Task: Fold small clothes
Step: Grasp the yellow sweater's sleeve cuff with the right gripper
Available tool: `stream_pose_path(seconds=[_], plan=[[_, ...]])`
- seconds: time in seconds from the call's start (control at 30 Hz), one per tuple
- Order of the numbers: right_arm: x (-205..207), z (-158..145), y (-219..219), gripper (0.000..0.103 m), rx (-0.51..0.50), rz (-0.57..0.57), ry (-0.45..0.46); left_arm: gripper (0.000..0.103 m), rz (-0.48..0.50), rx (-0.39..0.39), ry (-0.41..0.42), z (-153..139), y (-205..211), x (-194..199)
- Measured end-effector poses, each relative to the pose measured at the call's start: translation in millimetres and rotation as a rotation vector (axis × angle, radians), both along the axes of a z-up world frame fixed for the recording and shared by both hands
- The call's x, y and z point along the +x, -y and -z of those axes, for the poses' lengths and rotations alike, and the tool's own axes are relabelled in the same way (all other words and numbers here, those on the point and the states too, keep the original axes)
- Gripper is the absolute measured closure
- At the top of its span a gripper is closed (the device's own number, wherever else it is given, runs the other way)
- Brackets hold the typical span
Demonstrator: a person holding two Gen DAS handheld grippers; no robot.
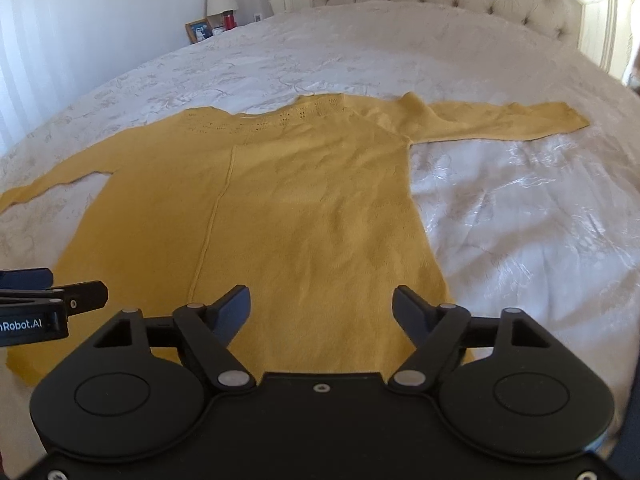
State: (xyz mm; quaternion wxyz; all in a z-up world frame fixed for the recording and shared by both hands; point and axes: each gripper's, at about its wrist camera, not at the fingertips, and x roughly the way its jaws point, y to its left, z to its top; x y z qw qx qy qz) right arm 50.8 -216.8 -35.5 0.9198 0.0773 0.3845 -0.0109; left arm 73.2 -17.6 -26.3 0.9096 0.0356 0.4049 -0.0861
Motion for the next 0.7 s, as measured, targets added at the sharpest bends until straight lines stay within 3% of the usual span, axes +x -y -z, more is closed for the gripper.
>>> stream_pose_path(seconds=[0.13,0.43,0.7], plan=[[23.2,3.8,23.1,0.031,0.087,-0.025,-0.038,0.024,-0.012,0.017,0.004,1.8,2.9,20.4],[97.2,-1.5,80.2,0.036,0.042,-0.007,-0.05,0.024,-0.057,0.039,0.01,5.7,1.7,81.0],[173.7,3.8,163.2,0.04,0.058,0.142,-0.08,0.024,-0.121,0.084,0.021,13.1,3.5,143.8]])
